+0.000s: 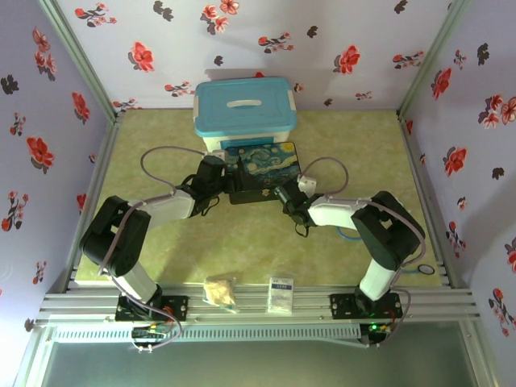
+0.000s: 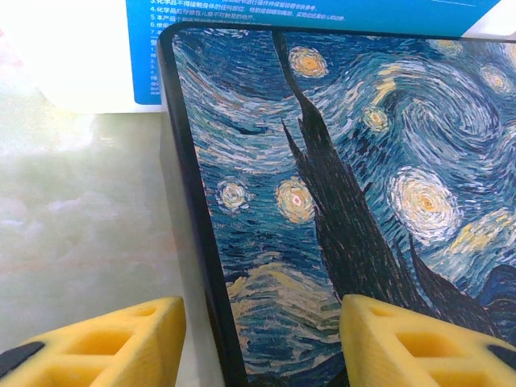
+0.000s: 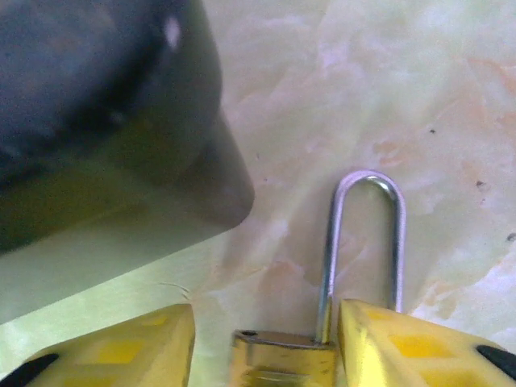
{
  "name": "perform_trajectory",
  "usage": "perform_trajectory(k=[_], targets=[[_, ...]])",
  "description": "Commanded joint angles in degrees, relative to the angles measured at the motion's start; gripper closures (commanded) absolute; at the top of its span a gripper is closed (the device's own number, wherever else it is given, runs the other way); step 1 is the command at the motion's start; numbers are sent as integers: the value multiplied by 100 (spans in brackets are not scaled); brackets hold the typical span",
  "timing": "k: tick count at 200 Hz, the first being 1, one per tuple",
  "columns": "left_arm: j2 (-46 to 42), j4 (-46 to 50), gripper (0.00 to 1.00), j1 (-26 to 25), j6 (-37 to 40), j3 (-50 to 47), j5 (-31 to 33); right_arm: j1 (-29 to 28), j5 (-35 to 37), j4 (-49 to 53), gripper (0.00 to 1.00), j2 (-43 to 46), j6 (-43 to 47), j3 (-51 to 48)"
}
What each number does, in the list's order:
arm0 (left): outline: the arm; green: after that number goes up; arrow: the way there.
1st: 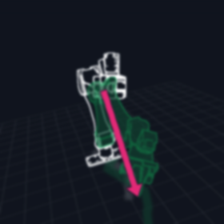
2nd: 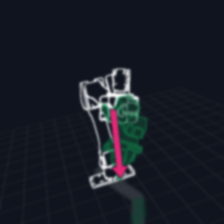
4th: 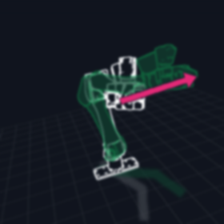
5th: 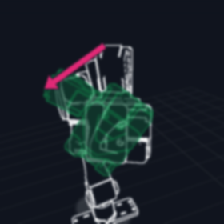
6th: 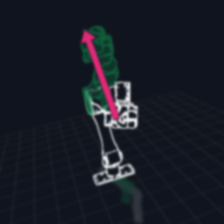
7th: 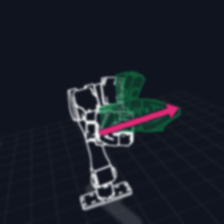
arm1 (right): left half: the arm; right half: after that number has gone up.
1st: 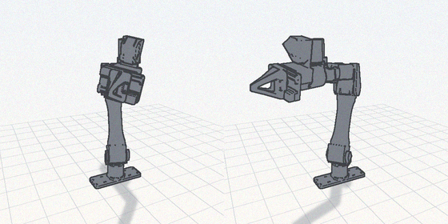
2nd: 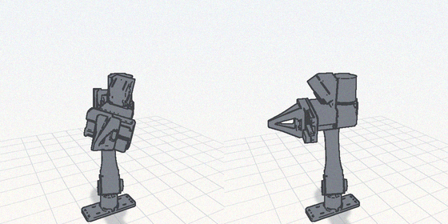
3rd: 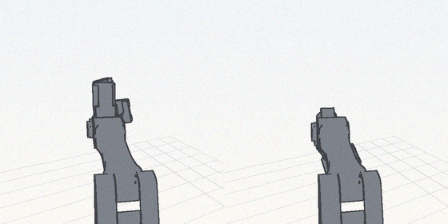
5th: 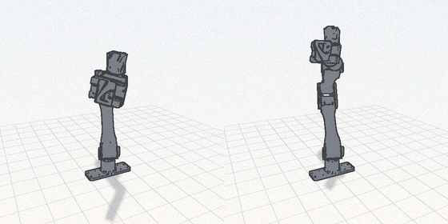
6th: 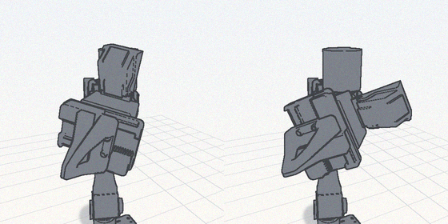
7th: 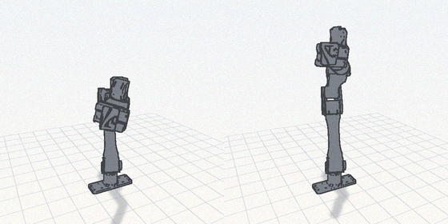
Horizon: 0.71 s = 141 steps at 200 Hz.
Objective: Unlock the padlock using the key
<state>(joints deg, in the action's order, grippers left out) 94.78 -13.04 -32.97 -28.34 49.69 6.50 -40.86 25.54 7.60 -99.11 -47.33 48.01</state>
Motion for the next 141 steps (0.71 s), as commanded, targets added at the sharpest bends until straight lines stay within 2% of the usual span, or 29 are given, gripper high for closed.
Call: perform_trajectory(k=[1, 40, 61, 119, 141], targets=[[34, 680, 47, 63, 10, -258, -44, 43, 39, 194, 57, -207, 1, 62], [67, 670, 47, 77, -5, -250, -81, 43, 61, 860, 68, -35, 151, 132], [76, 671, 47, 88, -7, -251, -103, 53, -28, 1170, 70, -3, 254, 135], [28, 649, 47, 107, -16, -284, -114, 43, -304, 1743, 71, 515, 301, -394], [23, 636, 47, 104, -20, -285, -131, 43, -383, 1677, 70, 839, 424, -646]])
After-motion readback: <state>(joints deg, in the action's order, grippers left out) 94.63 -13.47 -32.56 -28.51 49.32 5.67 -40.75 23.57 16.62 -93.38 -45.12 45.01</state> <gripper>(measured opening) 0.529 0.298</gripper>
